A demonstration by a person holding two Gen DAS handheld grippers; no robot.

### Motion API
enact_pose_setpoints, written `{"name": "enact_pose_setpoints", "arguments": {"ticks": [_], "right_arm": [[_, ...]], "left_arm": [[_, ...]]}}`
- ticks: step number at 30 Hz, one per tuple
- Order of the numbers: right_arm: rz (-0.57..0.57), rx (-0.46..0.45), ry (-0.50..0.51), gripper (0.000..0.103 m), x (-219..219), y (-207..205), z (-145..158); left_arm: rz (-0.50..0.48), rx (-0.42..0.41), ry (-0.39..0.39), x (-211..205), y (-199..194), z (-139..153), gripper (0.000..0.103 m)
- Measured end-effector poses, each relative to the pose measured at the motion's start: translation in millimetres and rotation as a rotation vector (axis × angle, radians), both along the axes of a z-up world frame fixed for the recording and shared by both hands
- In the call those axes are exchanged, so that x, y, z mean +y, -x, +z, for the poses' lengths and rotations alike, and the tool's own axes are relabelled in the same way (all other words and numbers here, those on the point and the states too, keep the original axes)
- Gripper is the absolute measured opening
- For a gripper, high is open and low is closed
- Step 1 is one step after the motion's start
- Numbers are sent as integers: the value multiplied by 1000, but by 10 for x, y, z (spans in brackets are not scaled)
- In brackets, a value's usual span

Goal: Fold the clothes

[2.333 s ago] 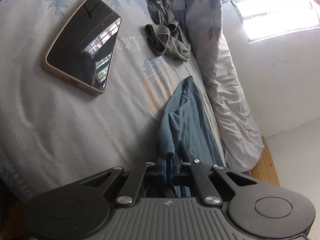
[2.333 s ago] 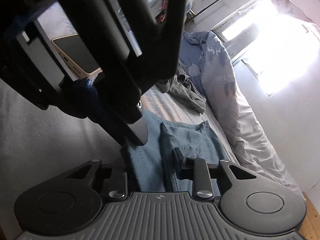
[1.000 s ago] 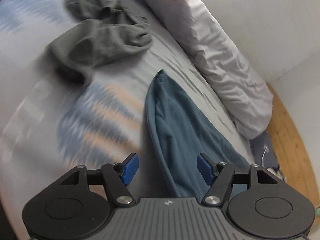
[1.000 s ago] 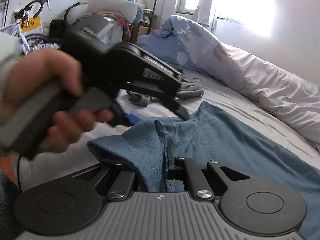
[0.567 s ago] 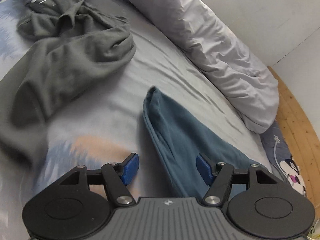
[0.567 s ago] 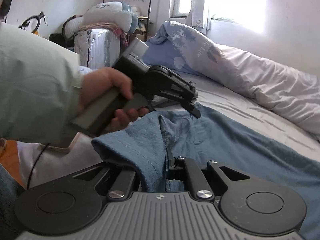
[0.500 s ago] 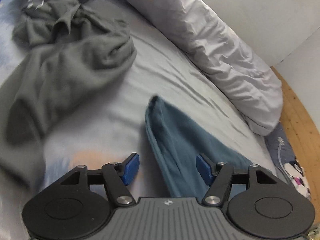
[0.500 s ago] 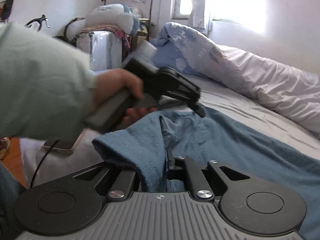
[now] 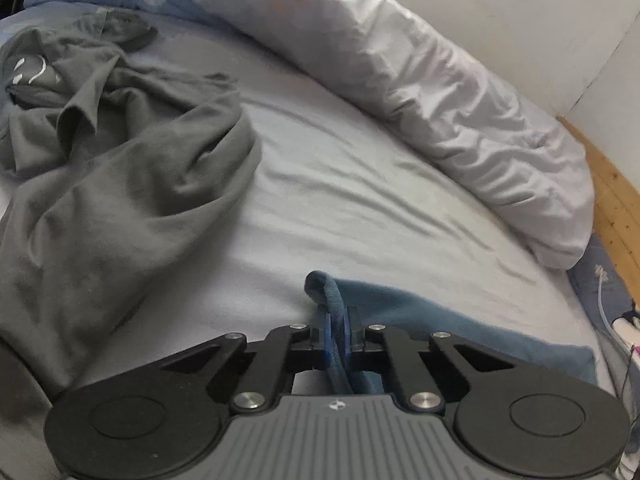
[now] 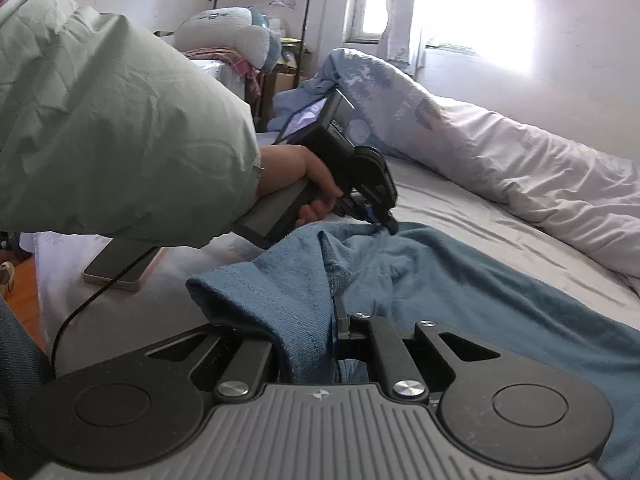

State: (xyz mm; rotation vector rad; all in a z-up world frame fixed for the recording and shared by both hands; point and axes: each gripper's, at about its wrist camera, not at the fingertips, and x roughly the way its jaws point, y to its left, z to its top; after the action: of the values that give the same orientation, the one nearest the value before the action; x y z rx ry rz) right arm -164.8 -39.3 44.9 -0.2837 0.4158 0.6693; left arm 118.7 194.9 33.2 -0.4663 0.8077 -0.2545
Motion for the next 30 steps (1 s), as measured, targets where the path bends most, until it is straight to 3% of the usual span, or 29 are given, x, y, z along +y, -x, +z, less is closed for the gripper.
{"name": "enact_pose_setpoints", "arguments": {"ticks": [5, 14, 23, 30], "right_arm": [[-61, -53, -2, 6, -181, 83, 135], [-187, -144, 59, 4, -596, 280, 269], [-350, -168, 92, 3, -1165, 514, 297], [-410, -129, 78, 3, -1615, 593, 264]], "left_arm": [[39, -51, 85, -72, 103, 274, 3], [-10, -156, 86, -653, 204, 912, 3], [-68, -200, 83, -1616, 237, 1213, 3], [-145, -203, 21, -2546, 219, 1226, 2]]}}
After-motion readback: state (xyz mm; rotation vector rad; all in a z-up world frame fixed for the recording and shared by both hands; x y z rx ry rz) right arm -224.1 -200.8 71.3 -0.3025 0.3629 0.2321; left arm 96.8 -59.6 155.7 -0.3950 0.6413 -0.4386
